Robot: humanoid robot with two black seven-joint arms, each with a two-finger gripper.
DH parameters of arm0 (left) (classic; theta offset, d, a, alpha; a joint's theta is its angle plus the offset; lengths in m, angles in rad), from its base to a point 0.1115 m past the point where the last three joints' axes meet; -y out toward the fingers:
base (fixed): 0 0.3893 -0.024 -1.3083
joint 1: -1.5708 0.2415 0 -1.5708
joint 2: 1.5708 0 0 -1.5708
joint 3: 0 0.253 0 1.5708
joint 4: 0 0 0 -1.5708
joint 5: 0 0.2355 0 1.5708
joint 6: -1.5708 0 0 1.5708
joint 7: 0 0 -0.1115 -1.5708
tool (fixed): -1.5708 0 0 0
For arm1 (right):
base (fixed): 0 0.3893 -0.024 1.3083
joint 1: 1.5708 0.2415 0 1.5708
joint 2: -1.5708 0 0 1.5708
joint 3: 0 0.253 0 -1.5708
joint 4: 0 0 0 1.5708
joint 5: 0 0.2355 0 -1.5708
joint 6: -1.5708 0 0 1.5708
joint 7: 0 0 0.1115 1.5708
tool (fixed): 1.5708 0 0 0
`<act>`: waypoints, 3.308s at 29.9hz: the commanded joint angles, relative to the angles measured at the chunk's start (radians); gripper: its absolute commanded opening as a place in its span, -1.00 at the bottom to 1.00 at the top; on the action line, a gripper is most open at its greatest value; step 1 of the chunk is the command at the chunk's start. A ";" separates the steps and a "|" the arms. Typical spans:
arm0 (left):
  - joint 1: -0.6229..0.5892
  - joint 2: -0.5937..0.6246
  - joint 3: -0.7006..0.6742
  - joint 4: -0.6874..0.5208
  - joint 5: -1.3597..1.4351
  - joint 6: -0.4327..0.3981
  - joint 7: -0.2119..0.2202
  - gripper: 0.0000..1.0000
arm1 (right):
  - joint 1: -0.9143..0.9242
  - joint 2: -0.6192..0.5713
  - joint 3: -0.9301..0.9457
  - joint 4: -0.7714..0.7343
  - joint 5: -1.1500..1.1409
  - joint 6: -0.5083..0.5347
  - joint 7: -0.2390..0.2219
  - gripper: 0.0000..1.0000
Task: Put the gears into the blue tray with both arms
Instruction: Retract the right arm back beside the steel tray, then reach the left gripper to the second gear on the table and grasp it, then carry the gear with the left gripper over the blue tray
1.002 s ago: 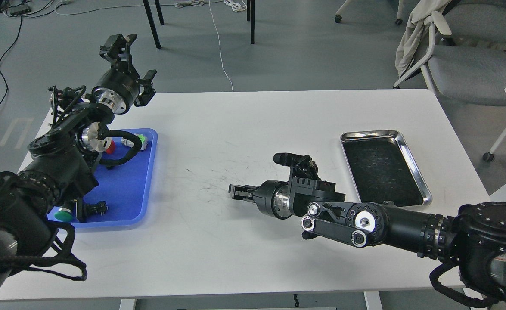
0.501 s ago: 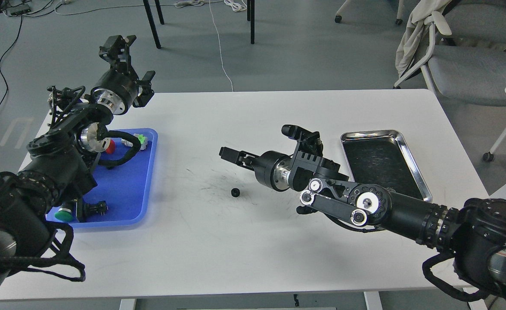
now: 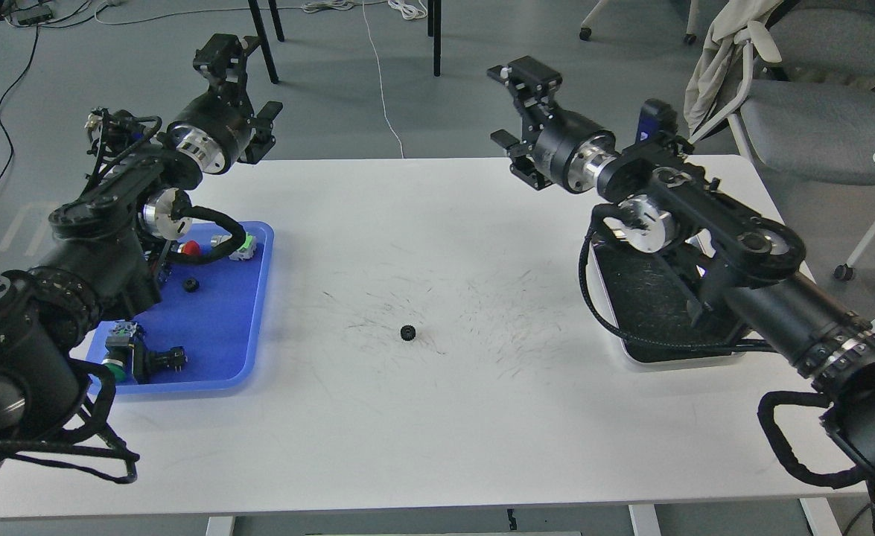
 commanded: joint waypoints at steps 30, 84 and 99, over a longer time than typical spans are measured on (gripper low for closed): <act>0.174 0.251 0.153 -1.061 1.566 0.346 0.071 0.96 | -0.329 -0.338 0.326 -0.160 0.547 0.330 0.026 0.88; 0.435 0.170 0.150 -0.765 2.025 0.578 0.117 -0.84 | -0.369 -0.320 0.311 -0.222 0.576 0.346 0.072 0.90; 0.306 0.579 0.073 -1.026 1.855 0.510 0.117 -0.85 | -0.366 -0.320 0.312 -0.222 0.576 0.346 0.072 0.91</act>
